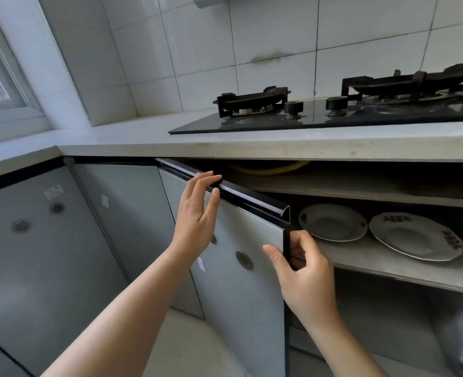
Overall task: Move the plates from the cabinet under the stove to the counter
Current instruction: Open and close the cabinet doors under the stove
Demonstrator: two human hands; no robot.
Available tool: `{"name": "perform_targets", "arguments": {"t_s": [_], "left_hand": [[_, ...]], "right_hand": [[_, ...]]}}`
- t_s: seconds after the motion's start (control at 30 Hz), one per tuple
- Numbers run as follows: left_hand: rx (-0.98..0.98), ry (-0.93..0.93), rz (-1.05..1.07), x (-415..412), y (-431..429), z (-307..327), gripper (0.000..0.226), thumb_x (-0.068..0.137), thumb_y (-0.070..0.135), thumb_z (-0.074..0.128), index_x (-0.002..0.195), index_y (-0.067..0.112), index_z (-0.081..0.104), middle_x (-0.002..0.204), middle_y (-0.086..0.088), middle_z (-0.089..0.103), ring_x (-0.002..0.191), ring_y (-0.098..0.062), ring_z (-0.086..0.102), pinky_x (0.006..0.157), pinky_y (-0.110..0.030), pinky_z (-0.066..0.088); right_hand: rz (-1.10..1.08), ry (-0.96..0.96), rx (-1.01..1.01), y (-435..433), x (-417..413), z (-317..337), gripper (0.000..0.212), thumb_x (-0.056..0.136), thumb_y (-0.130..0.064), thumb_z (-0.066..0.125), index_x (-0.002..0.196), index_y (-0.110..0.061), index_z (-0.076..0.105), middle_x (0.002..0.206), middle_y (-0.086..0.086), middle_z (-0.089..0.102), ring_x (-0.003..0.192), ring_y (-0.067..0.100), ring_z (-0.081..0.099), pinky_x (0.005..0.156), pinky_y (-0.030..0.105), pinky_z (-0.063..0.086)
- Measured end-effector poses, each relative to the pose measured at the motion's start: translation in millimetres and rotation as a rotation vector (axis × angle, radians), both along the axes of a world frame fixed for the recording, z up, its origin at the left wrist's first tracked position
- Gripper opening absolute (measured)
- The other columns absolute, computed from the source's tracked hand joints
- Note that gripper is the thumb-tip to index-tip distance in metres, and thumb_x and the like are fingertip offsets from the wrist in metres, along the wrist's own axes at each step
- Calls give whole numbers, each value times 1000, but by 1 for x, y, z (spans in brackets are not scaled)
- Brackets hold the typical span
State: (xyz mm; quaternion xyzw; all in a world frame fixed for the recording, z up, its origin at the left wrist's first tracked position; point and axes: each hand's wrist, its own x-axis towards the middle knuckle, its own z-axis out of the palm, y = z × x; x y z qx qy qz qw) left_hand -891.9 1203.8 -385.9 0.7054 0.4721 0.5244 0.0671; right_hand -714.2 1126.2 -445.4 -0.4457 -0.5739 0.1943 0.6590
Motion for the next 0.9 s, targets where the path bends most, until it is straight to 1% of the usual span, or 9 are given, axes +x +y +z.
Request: {"name": "perform_targets", "arguments": {"t_s": [0.13,0.27,0.37,0.4,0.5,0.6,0.7,0.8,0.9], "left_hand": [[-15,21,-34,-16,-16,5,33,95,42,33,123,35,49,130,19,43,132,-6,35,106,-28,31],[-62,98,-49,-35,-29,15,32,98,40,34,124,33,49,131,20,43,124,-10,45,98,-30,41],[-87,100,-71,-50,-38,19,27,98,39,34,120,36,49,132,22,45,119,2,44,87,-4,31],[-90,86,-78,-54,-40,20,26,98,38,34,118,36,50,131,21,46,118,6,42,85,0,28],[-102,49,-91,-64,-46,20,25,99,38,33,116,35,51,130,21,48,115,12,40,85,-2,28],[-127,-15,-110,-75,-50,20,26,99,38,33,116,34,52,132,18,50,115,10,43,86,-4,29],[-144,12,-116,-89,-55,19,26,97,42,36,117,35,51,135,20,47,100,4,51,86,-5,35],[-184,66,-134,-103,-64,22,33,96,43,38,126,34,48,141,19,43,120,2,46,102,-23,35],[-226,100,-148,-113,-80,28,47,92,53,37,134,33,43,145,16,39,129,-1,40,106,-25,33]], "right_hand": [[139,87,-68,-20,-15,-1,14,75,-25,74,84,-25,63,82,-11,71,78,7,67,68,21,52],[308,123,-130,-36,-24,6,15,76,-17,74,87,-23,67,87,-8,72,83,8,67,74,19,51],[435,159,-168,-46,-31,7,21,80,-10,70,94,-26,69,93,-4,72,89,10,67,77,18,50],[475,172,-188,-48,-33,6,22,81,-8,68,97,-23,69,96,-2,72,93,12,66,79,18,50],[534,170,-238,-52,-44,4,26,80,-5,67,103,-16,67,99,3,72,96,16,65,82,21,49],[536,168,-242,-56,-61,6,23,73,-11,73,92,-24,70,91,-1,73,88,12,67,77,19,49],[565,174,-230,-62,-80,5,20,70,-16,74,83,-30,72,85,-8,74,81,6,67,73,14,49],[579,154,-217,-67,-94,3,28,74,-4,72,82,-31,71,84,-9,73,80,5,67,72,14,49],[586,124,-212,-71,-102,5,27,74,-6,72,88,-29,70,88,-7,73,83,8,67,74,16,50]]}}
